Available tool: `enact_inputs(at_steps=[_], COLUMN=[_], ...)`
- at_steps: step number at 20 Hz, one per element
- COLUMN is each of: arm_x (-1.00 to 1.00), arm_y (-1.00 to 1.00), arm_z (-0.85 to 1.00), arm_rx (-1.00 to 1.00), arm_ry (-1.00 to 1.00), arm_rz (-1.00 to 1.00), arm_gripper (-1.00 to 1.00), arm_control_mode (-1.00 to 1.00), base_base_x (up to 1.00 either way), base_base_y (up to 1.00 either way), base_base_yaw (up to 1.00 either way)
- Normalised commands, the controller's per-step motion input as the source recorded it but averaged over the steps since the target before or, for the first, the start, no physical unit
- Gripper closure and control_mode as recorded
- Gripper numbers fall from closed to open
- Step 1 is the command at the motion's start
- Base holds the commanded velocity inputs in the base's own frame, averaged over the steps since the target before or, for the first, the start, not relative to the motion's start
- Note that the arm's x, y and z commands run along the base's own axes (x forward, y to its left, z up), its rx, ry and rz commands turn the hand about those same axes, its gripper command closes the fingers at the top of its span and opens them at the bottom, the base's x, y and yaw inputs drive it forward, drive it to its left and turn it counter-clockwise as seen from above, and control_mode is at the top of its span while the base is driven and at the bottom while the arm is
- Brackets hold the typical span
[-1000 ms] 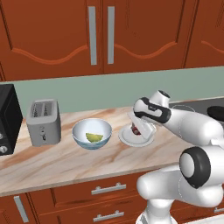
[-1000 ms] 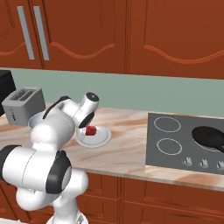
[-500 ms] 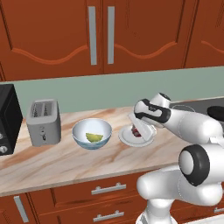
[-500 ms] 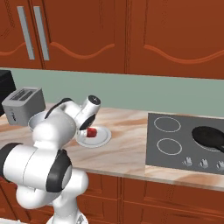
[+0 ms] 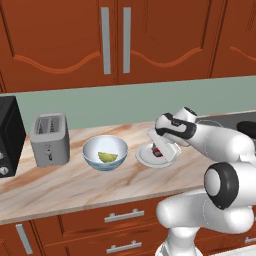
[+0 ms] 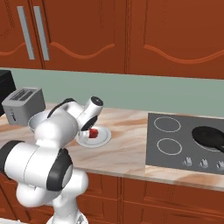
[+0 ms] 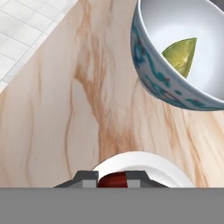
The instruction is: Place the steak on the plate and place the lemon wedge on the same plate.
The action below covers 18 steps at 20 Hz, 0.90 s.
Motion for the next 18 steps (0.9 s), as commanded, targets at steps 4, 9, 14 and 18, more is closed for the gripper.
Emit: enact_inputs(at_steps=[4, 9, 14, 18], arm_x=[0.06, 0.12, 0.12, 0.10], arm_y=[-0.03, -0.02, -0.03, -0.02], arm_z=[-0.05, -0.06, -0.04, -0.04], arm_rx=[0.04, 0.05, 0.02, 0.00], arm_ry=[0.00, 0.00, 0.00, 0.00], arm_rz=[0.02, 0.03, 0.03, 0.03], arm_gripper=[1.00, 1.00, 1.00, 1.00], arm_control_mode=[-1.00, -1.00, -1.00, -1.00], base_base_x=[0.00, 0.00, 0.00, 0.00], base_base_y=[0.00, 0.00, 0.00, 0.00], base_base_yaw=[0.00, 0.00, 0.00, 0.00])
